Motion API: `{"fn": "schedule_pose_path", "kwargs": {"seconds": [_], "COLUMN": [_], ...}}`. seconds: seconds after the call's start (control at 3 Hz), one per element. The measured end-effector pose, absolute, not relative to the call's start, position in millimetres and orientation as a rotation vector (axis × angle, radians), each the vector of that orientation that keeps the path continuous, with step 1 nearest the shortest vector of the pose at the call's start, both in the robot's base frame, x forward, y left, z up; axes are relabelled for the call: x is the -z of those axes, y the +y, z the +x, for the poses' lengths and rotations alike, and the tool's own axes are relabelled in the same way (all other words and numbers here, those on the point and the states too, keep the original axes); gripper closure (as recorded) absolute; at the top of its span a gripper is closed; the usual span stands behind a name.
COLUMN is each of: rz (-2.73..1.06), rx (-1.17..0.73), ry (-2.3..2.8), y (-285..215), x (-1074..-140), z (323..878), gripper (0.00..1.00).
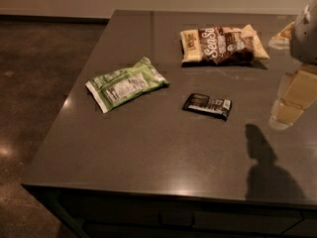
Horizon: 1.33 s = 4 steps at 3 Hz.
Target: Move rxbar chocolate near brown chip bag
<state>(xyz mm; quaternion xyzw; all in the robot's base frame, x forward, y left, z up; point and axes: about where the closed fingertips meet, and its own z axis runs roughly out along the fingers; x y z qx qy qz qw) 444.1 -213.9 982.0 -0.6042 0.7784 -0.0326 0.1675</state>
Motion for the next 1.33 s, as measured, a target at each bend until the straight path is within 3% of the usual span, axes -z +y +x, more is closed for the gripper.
{"fn": "schedule_pose_path", "kwargs": {"seconds": [1.33], "rz": [-1.596], "rx": [-0.035], "ry": [2.348], "y": [-168.5], "x": [-915.5], "z": [506.4], "gripper": [0.00]}}
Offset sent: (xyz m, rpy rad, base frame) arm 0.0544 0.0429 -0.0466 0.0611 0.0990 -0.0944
